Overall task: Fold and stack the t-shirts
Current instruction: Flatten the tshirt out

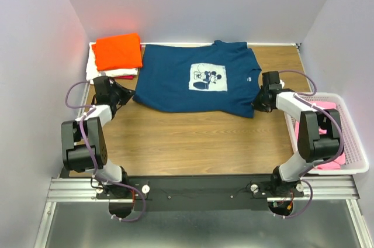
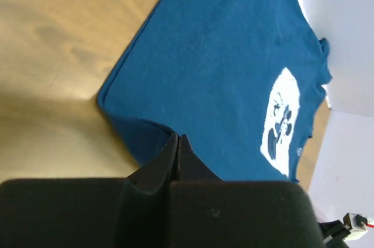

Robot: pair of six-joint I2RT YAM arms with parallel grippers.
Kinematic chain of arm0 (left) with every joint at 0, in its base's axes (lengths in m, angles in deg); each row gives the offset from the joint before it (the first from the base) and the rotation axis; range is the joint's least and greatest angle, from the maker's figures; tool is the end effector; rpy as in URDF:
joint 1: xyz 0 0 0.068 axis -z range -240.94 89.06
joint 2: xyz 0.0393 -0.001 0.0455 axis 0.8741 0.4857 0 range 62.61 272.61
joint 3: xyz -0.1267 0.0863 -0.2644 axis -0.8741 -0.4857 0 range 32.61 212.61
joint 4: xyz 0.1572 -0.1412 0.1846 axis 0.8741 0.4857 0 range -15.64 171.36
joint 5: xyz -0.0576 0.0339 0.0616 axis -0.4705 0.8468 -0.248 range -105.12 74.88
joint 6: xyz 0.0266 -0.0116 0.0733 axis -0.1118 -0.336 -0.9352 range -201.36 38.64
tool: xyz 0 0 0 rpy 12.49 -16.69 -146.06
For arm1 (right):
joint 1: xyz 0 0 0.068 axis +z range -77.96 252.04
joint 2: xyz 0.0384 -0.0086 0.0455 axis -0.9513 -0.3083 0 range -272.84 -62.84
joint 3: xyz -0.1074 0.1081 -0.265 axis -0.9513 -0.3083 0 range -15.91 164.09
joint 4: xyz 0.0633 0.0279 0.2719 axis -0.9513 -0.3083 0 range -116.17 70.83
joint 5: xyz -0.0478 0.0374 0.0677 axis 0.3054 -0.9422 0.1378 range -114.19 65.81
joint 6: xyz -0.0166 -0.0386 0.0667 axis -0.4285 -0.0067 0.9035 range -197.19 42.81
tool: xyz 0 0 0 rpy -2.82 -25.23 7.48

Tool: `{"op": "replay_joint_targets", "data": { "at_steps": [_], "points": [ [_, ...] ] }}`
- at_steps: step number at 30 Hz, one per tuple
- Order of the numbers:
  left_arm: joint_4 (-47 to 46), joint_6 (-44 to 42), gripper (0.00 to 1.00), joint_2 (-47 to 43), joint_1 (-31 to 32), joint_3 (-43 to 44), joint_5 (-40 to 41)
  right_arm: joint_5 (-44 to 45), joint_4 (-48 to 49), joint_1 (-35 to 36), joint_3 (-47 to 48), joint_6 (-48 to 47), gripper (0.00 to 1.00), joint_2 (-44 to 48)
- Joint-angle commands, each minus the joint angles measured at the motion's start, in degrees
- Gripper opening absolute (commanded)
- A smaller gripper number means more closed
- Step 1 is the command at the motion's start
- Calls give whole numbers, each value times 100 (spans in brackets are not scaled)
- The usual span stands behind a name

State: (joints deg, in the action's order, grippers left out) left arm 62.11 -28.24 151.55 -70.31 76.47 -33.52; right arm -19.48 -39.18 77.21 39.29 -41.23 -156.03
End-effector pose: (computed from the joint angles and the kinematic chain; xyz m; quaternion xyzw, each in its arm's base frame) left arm 0.3590 0.0376 0.1908 -0.3843 0.7808 -0.3062 0.3860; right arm 0.3566 0.0266 0.1749 0.2659 0.9230 0.0598 0.2718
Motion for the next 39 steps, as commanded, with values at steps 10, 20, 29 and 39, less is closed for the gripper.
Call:
{"op": "replay_joint_targets", "data": {
  "at_steps": [10,20,29,39],
  "points": [
    [768,-759,0,-773,5,-343,275,56,-327,-69,-467,33,0,1013],
    [786,-751,0,-1,22,920,-33,284,-425,-77,1357,-19,0,-84],
    [961,-874,0,984,110,1873,-86,233,-434,-165,3067,-81,1,-2027],
    [882,-839,0,984,312,1644,-138,372,-434,-165,2216,-107,65,-1467]
  ]
}}
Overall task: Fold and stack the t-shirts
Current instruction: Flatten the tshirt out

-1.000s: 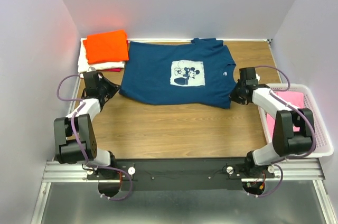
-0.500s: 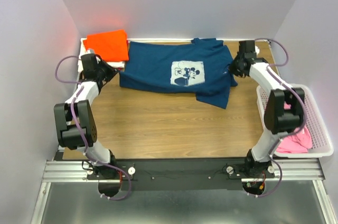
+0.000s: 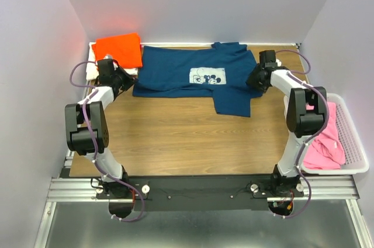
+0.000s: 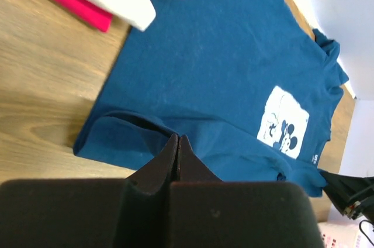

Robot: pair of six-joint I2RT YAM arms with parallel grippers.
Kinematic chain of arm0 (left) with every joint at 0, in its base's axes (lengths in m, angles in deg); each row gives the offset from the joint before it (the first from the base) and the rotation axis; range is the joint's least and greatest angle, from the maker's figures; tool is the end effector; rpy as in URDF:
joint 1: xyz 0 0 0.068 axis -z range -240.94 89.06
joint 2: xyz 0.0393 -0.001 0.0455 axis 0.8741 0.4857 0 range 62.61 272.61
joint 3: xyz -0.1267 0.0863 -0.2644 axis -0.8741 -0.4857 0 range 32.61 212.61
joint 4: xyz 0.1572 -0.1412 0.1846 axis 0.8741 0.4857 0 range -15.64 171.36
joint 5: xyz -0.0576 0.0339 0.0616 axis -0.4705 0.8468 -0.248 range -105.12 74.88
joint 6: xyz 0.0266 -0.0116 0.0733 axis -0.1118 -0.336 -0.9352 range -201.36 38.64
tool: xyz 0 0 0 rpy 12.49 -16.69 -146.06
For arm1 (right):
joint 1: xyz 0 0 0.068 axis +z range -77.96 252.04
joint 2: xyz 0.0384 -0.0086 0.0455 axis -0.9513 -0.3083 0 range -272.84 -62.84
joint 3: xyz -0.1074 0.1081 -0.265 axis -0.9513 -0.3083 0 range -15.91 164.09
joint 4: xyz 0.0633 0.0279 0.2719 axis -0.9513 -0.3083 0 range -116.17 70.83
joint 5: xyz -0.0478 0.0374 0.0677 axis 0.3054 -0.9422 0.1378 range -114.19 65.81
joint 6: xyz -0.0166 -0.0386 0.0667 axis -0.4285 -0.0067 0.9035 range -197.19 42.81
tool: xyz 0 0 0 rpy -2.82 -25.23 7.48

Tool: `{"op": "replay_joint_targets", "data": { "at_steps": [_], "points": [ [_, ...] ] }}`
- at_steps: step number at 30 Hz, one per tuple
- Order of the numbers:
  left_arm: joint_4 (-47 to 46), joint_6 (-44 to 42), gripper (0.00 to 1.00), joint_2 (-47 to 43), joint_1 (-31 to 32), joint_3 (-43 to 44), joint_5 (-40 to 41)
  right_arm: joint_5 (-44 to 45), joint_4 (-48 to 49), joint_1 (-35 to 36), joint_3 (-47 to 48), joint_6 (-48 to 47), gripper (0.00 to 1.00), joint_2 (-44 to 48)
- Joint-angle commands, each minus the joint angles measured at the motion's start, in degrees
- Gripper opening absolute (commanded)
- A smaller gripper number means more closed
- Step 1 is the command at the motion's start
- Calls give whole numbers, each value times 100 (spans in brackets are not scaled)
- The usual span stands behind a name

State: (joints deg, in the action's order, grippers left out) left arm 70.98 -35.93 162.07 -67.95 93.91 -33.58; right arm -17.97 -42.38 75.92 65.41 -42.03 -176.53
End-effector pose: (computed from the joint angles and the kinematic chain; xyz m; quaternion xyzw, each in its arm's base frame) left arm 0.4274 0.0309 0.2117 -0.3198 0.8175 -0.2847 0.3852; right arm 0.4751 0.0248 0.1783 0.2726 0.9142 0.0499 0.2958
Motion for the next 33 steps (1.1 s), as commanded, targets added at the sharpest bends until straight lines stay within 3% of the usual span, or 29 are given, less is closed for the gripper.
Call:
{"op": "replay_joint_targets", "data": {
  "at_steps": [1,12,26,33],
  "points": [
    [-5,-69,0,-84,76,-127,-158,248,-106,-28,-519,-26,66,767],
    [-49,-52,0,-269,85,-320,-246,3,70,-1,-2576,-17,66,2535],
    [-75,-122,0,-383,85,-584,-316,-25,509,614,-2929,79,59,1965],
    [-75,-184,0,-471,85,-724,-316,187,501,702,-3218,237,45,1973]
  ]
}}
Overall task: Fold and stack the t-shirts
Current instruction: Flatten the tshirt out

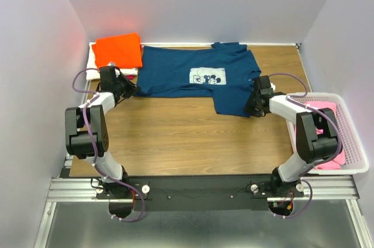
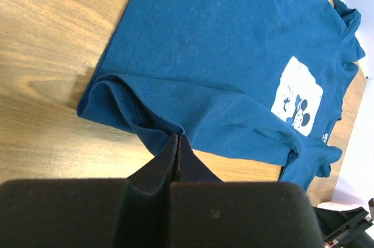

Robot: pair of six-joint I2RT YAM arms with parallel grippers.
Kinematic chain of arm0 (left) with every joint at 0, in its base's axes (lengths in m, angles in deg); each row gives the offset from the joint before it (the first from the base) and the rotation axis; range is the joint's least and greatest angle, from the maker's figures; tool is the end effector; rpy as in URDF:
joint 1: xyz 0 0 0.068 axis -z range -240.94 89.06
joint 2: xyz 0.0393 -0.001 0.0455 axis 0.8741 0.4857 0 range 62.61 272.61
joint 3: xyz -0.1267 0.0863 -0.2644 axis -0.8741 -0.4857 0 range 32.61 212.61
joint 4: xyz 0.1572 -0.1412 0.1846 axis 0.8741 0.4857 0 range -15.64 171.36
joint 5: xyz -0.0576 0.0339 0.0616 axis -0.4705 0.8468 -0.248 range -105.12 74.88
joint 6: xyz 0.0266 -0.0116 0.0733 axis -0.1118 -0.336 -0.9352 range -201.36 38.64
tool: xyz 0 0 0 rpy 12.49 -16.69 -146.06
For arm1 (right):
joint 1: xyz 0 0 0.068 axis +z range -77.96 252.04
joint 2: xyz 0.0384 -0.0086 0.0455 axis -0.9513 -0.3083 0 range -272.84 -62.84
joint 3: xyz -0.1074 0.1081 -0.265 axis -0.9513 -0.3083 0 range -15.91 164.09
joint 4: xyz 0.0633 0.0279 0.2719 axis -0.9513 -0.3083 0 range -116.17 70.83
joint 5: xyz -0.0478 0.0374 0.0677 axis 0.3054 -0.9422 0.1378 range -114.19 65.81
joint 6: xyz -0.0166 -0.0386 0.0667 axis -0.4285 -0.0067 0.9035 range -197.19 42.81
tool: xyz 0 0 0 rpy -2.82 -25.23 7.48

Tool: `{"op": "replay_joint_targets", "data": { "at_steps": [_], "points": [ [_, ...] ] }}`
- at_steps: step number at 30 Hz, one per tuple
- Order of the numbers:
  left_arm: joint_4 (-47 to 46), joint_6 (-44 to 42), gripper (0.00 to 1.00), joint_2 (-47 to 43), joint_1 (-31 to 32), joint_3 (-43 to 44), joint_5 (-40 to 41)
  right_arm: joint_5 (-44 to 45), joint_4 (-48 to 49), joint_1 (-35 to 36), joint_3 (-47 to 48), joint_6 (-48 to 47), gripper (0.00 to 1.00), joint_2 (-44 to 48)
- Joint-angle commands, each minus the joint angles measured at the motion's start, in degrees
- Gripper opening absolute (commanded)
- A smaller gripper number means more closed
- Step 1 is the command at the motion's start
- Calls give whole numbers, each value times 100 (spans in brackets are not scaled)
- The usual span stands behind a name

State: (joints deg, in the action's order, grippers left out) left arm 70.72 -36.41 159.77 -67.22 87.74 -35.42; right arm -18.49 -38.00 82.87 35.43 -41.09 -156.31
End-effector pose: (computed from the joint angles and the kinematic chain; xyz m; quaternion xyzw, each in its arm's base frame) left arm 0.4021 0.0206 0.1906 -0.3140 0.8323 -0.2915 0.3518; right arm 0.3388 0.0579 0.1537 0.2237 0.9407 0.0556 0.2489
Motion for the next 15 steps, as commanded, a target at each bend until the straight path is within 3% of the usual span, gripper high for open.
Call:
{"op": "replay_joint_targets", "data": {
  "at_steps": [1,3,6,7,9,15],
  "points": [
    [-49,-144,0,-251,13,-126,-124,231,64,16,-272,178,40,-74],
    [-49,-153,0,-277,4,-161,-115,195,81,42,-316,187,36,-119],
    [-49,-188,0,-338,13,-240,-98,204,90,59,-369,214,20,-101],
    [-49,-180,0,-365,4,-257,-89,195,90,60,-387,214,9,-66],
    [-49,-188,0,-409,13,-310,-71,178,81,60,-466,214,2,162],
    [-49,-232,0,-672,13,-573,8,-129,-217,51,-782,275,0,1477]
  ]
}}
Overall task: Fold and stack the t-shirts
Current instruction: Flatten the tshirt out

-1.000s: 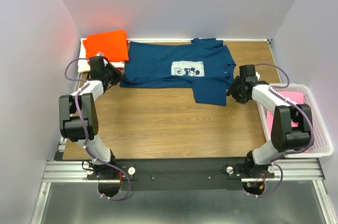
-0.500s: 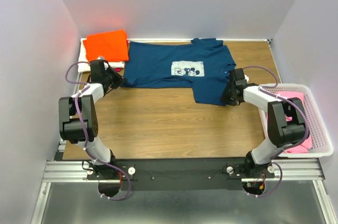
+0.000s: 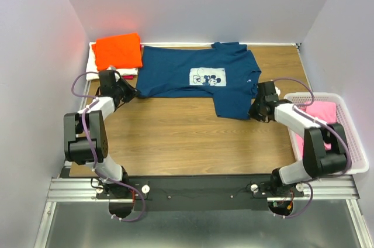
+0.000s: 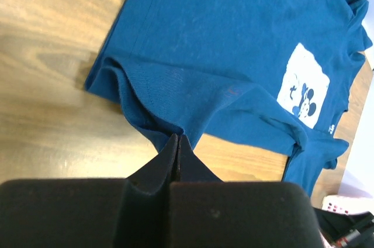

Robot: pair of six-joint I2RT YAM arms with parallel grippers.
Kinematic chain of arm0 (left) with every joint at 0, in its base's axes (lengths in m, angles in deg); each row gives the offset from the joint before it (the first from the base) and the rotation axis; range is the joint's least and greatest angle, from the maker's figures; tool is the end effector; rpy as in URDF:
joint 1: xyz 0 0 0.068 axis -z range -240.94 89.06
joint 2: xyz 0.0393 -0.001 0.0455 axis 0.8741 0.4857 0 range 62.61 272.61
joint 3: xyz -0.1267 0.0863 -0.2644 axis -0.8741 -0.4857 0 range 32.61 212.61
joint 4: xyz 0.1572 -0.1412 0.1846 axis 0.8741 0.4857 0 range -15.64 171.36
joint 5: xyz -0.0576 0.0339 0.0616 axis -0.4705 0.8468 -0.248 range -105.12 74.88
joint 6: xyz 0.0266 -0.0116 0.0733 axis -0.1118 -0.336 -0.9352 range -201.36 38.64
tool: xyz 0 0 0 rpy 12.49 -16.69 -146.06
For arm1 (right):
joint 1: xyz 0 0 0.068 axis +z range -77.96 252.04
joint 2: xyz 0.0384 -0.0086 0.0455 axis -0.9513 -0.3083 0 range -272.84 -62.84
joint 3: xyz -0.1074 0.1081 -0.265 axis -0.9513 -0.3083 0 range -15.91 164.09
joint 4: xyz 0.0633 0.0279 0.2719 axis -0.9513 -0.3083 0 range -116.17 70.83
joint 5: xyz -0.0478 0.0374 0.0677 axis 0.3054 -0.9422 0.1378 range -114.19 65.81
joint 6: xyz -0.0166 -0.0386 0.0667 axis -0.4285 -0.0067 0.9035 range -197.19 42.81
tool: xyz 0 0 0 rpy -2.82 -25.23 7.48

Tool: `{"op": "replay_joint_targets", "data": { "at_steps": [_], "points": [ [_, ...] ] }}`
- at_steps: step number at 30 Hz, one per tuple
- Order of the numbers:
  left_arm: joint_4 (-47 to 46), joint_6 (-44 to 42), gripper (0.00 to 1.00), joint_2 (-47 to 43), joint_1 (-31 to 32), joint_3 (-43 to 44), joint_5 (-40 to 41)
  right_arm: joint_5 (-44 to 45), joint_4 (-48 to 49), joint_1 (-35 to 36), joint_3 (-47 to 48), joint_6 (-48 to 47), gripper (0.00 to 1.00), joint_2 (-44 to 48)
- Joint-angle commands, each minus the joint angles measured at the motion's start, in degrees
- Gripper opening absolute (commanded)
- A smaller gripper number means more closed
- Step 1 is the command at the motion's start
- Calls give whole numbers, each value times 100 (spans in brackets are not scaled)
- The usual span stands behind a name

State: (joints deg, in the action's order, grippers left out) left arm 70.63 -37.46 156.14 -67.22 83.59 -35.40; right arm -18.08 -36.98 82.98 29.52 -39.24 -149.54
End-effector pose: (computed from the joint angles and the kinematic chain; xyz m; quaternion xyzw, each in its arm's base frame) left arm 0.3816 0.0184 0.1894 -0.3077 0.8363 -0.2873 0.3513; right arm 0.3101 0.0525 0.1597 0.2386 0.9325 0.0635 0.2636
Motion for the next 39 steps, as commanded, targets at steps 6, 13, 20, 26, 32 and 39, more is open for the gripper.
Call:
{"op": "replay_joint_targets", "data": {
  "at_steps": [6,13,20,26,32,39],
  "points": [
    [-32,-162,0,-740,13,-553,199,-417,-987,40,-456,247,0,2215],
    [205,-206,0,-1399,13,-1090,786,-584,-1831,49,-658,449,0,3342],
    [627,-259,0,-2163,4,-1424,1666,-576,-2859,40,-518,687,1,4388],
    [707,-250,0,-2120,4,-1609,1895,-769,-3343,40,-509,889,0,4978],
    [619,-215,1,-2112,4,-1855,1966,-831,-3528,49,-553,942,0,5207],
    [408,-180,47,-2120,4,-2101,1755,-647,-3449,40,-439,810,1,4900]
  ]
}}
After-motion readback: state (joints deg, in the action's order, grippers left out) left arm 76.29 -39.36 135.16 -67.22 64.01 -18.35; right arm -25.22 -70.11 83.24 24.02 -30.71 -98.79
